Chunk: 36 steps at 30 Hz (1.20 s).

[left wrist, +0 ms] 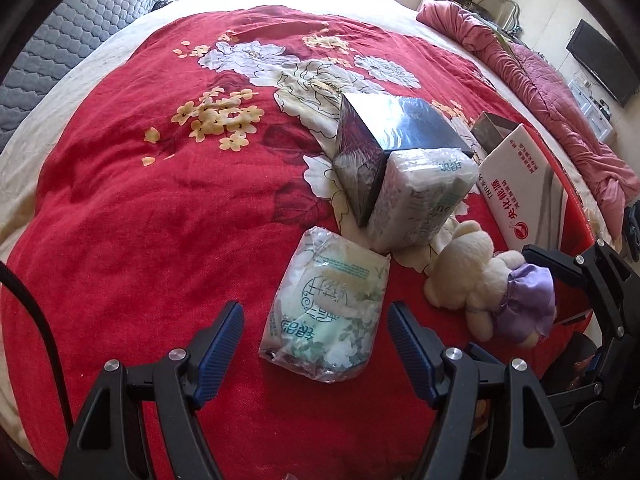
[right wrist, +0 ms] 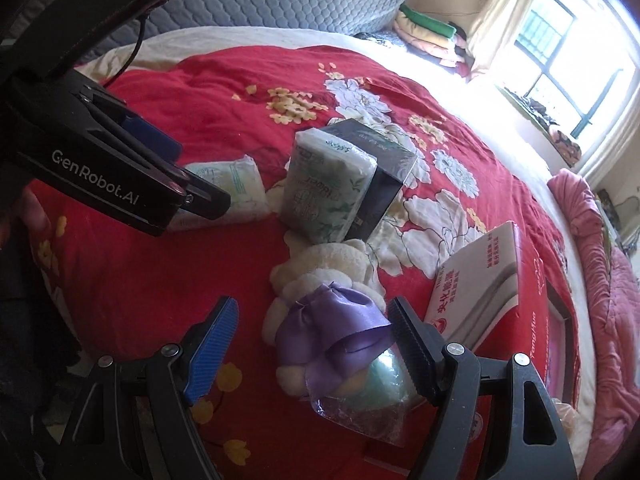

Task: Organize soft objects
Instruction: 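Grasp the white tissue pack with the left tool while the right tool grasps the cream teddy bear, then carry the tissue pack and teddy bear in both tools over the pink book box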

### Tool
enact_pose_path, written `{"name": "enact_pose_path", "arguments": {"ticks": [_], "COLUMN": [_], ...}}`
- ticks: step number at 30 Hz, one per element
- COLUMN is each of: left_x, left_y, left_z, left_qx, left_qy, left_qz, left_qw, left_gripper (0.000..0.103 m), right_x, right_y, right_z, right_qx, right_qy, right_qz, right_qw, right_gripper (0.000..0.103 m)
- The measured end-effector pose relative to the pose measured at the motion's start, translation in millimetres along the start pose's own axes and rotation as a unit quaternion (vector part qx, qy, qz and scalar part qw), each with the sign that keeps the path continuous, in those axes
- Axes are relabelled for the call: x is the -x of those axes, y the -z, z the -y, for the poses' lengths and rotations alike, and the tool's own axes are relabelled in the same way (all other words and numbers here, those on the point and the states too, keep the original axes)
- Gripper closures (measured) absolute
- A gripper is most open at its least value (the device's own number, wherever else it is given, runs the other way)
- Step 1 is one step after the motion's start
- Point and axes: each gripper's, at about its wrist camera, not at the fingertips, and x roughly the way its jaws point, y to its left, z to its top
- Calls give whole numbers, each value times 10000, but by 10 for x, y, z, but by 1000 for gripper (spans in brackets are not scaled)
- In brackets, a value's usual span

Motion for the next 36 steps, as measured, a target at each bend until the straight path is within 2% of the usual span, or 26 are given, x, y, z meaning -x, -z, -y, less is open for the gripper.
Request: {"name": "enact_pose_path", "arguments": {"ticks": [9, 11, 13, 16, 24, 27, 30, 36], "left_x": [-133, -158, -193, -236, -269, -276, -272, -238], "left_y": [28, 36, 29, 15, -14, -21, -30, -34], "left_z": [-3, 11, 19, 28, 22, 18, 19, 13], "left_qx": [-25, -90, -130, -152, -169, -188, -221, -207], "left_qy": [175, 122, 68, 25, 37, 50, 157, 235], "left_qz": [-124, -126, -134, -122, 40, 59, 78, 144], "left_qw": [9998, 9998, 9998, 9998, 9998, 9998, 9996, 9994], "left_gripper": [30, 30, 30, 30, 30, 34, 43, 51], "right_x": [-219, -249, -298, -305, -105, -33, 40, 171], "right_y": [-49, -69, -76, -62, -40, -27, -23, -4], "right_z": [-73, -70, -64, 11, 306, 322, 315, 359], "right_qx": [538, 555, 581, 323, -672, -802, -870, -1112], "right_qy": [162, 243, 309, 219, -233, -282, -262, -299], "right_qz": [-71, -24, -60, -14, 411, 501, 583, 719], "right_qw": [9984, 9982, 9978, 9992, 9966, 9951, 9941, 9907], "right_gripper": [25, 37, 40, 45, 46, 46, 46, 46]}}
